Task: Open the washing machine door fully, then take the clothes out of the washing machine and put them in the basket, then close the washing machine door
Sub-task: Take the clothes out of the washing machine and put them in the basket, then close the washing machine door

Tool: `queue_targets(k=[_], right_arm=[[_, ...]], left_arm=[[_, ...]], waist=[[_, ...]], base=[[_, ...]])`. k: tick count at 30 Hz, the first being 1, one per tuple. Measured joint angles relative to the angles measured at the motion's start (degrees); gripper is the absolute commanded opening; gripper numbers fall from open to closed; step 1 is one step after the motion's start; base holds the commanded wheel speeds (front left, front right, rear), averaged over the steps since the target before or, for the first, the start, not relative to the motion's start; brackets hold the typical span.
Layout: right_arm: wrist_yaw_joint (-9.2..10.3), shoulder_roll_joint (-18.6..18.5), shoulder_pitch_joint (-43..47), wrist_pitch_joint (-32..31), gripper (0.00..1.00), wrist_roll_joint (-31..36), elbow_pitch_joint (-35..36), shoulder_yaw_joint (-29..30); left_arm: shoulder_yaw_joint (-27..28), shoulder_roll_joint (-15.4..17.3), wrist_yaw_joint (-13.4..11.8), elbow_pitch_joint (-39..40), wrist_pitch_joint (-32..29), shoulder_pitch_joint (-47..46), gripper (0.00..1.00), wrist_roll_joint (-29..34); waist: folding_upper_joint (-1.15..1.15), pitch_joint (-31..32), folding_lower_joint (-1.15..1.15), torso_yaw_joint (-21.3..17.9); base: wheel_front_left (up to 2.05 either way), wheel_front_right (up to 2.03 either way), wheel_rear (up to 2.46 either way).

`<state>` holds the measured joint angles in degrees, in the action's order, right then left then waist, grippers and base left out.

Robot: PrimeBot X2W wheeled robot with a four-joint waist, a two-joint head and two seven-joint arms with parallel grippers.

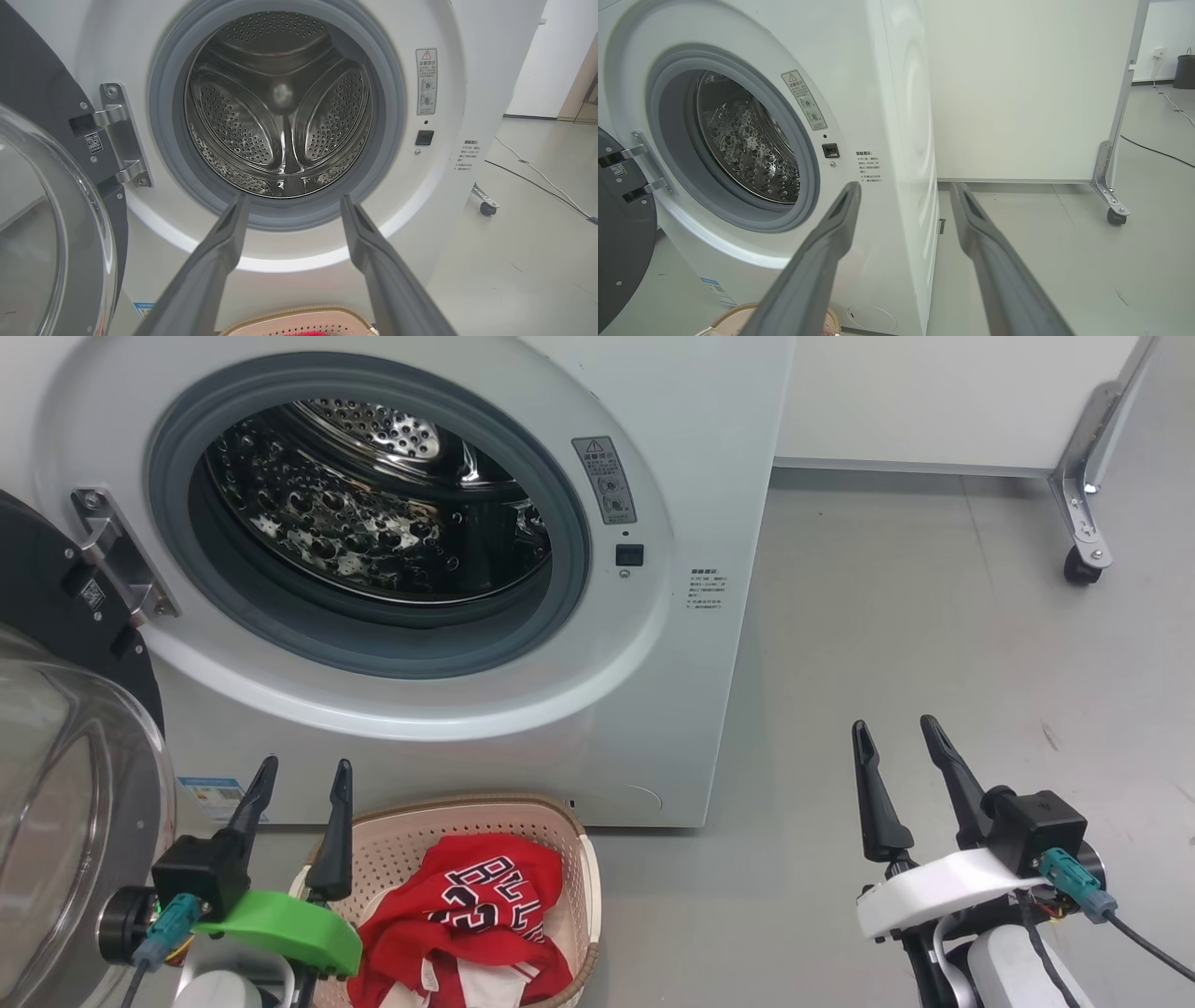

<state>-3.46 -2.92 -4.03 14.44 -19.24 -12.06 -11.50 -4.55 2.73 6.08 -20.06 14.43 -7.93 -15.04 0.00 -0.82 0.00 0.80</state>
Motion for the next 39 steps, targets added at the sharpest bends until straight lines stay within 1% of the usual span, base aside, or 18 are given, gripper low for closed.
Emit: queue_targets(k=[18, 25, 39], right_arm=[[0.0, 0.09, 0.98, 0.0, 1.0, 0.0, 0.24, -0.24], [0.0, 0.1, 1.0, -0.01, 1.0, 0.0, 0.24, -0.37], [-0.01, 0.11, 1.01, -0.01, 1.0, 0.02, 0.23, -0.69]], left_arm=[[-0.98, -0.07, -0.57, 3.72, 0.0, 3.31, 1.0, -0.05], [-0.93, -0.08, -1.16, 4.05, 0.0, 4.76, 1.0, -0.09], [-1.34, -0.09, -1.24, 5.36, 0.0, 5.52, 1.0, -0.57]], waist=[[0.0, 0.43, 0.0, -0.13], [0.0, 0.61, 0.0, -0.02], [0.0, 1.32, 0.0, 0.33]], base=[[0.0, 0.0, 0.0], [0.0, 0.0, 0.0], [0.0, 0.0, 0.0]])
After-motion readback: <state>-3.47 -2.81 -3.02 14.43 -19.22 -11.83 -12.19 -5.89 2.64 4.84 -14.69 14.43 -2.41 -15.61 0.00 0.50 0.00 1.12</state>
